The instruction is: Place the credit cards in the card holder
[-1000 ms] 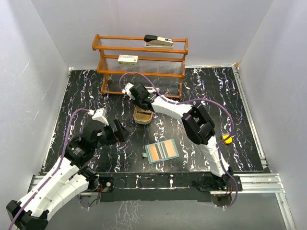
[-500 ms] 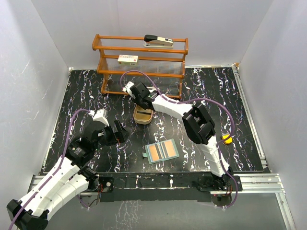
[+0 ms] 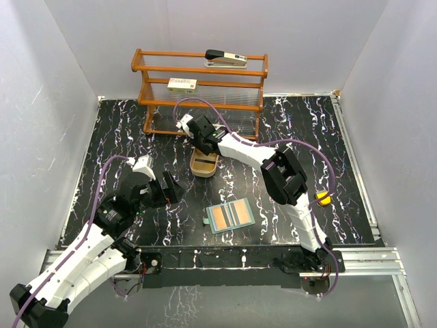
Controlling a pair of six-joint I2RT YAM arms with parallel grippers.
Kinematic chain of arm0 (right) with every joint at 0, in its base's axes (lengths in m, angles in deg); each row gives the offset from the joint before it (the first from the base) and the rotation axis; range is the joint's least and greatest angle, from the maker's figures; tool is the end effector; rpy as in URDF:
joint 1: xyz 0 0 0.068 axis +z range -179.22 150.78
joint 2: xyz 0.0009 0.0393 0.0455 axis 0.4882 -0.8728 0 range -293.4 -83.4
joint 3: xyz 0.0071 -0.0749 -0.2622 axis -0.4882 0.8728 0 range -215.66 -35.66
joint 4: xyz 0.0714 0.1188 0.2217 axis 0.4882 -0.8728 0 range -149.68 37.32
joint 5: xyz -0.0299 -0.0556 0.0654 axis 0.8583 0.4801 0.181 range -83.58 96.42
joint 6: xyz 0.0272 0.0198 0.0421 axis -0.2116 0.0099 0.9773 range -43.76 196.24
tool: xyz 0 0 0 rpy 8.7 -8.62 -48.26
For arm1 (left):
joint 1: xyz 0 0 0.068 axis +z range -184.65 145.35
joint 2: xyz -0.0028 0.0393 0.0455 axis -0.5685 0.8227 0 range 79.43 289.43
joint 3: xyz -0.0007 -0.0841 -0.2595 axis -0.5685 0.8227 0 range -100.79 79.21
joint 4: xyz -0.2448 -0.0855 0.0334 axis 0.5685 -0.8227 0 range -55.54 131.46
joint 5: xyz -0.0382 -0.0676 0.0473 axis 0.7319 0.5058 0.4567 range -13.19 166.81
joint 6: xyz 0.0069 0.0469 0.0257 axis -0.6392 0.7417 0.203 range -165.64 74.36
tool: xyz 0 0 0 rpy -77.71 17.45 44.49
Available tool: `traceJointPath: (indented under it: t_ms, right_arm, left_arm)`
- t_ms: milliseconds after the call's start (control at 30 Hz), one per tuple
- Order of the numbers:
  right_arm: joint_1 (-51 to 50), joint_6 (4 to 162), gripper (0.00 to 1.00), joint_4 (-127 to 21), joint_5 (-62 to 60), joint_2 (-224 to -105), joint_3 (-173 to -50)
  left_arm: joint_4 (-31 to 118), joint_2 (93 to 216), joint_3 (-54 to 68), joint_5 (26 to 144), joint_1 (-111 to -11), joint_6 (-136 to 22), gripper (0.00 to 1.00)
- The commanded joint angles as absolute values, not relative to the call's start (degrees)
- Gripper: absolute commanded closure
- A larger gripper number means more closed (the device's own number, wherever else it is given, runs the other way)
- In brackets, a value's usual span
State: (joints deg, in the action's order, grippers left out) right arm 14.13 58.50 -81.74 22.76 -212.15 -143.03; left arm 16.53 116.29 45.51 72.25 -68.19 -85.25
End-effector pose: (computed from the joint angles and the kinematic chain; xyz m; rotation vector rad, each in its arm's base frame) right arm 0.3735 0.3387 0.2026 -1.1155 2.1348 -0.1448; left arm 0.1294 -0.0823 0.2667 -0.1639 2.1295 -0.6949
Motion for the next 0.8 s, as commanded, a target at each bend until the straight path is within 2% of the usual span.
traceJointPath:
  t_ms: [0,200,400,533,600,733,767]
  right_arm:
    - [12.3,58.9,0.66,-77.7,24.6,-210.5,-146.1]
    - [12.2,59.0,0.67,-77.4,24.0,-210.5,-146.3]
    - [12.3,59.0,0.64,-77.5,23.8,-210.2,-146.6]
    - [12.2,59.0,0.72,-77.8,23.2,-209.9,-146.8]
    - [12.2,59.1,0.73,-77.8,22.9,-209.5,-146.8]
    - [12.2,59.1,0.68,-77.5,23.1,-208.9,-146.8]
    - [12.3,58.8,0.69,-77.6,23.0,-208.9,-146.9]
  left_arm:
    - [16.4,116.1,45.7,71.7,-68.0,-84.9,0.02]
    - [16.3,116.4,45.6,71.8,-68.0,-85.0,0.02]
    - [16.5,116.5,45.7,71.8,-68.0,-84.8,0.01]
    - [16.5,116.5,45.7,71.9,-68.0,-84.7,0.02]
    - [16.5,116.5,45.7,71.9,-68.0,-84.7,0.01]
    - [16.5,116.4,45.7,71.9,-68.0,-84.7,0.02]
    - [16.5,116.4,45.7,71.9,-68.0,-84.7,0.02]
